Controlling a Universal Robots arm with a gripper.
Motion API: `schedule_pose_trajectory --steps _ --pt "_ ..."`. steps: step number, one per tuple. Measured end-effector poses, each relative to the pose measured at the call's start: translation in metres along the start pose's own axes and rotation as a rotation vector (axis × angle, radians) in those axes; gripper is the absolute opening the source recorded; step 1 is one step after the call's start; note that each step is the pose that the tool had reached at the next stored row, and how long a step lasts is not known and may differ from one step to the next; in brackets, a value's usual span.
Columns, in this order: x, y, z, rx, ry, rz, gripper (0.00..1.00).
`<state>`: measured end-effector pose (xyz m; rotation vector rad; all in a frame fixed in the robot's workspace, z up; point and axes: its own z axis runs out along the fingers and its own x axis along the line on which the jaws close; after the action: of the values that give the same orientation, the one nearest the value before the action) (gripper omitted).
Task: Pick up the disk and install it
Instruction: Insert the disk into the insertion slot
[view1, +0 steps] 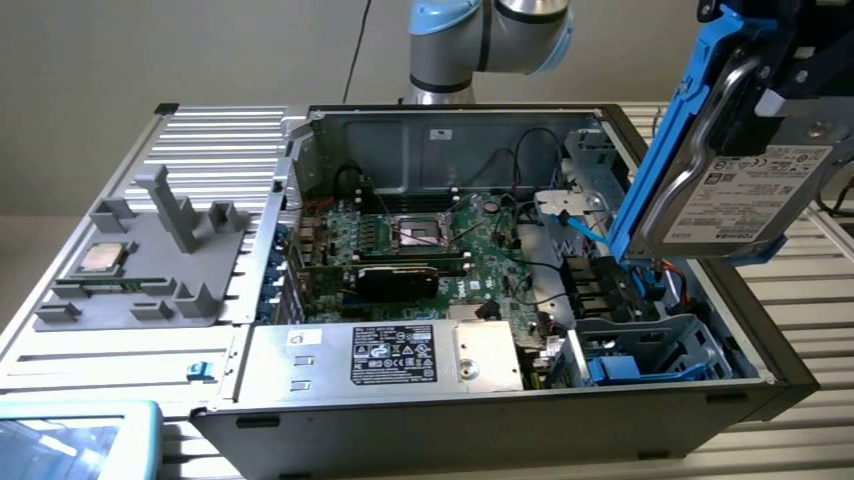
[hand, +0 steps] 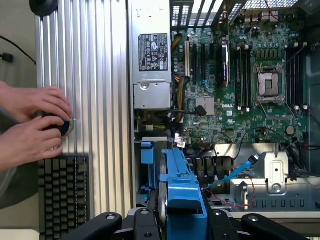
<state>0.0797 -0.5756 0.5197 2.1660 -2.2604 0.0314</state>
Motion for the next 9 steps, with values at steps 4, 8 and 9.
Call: schedule_pose_trajectory --steps 4,8,9 --pt "0.000 0.0001 0.0073 0.0007 -0.0001 0.001 0.37" --pt "0.000 0.0001 0.0144 0.0006 0.0002 0.002 0.37" --pt "0.001 0.0002 0.0162 0.0006 0.0003 0.002 0.37"
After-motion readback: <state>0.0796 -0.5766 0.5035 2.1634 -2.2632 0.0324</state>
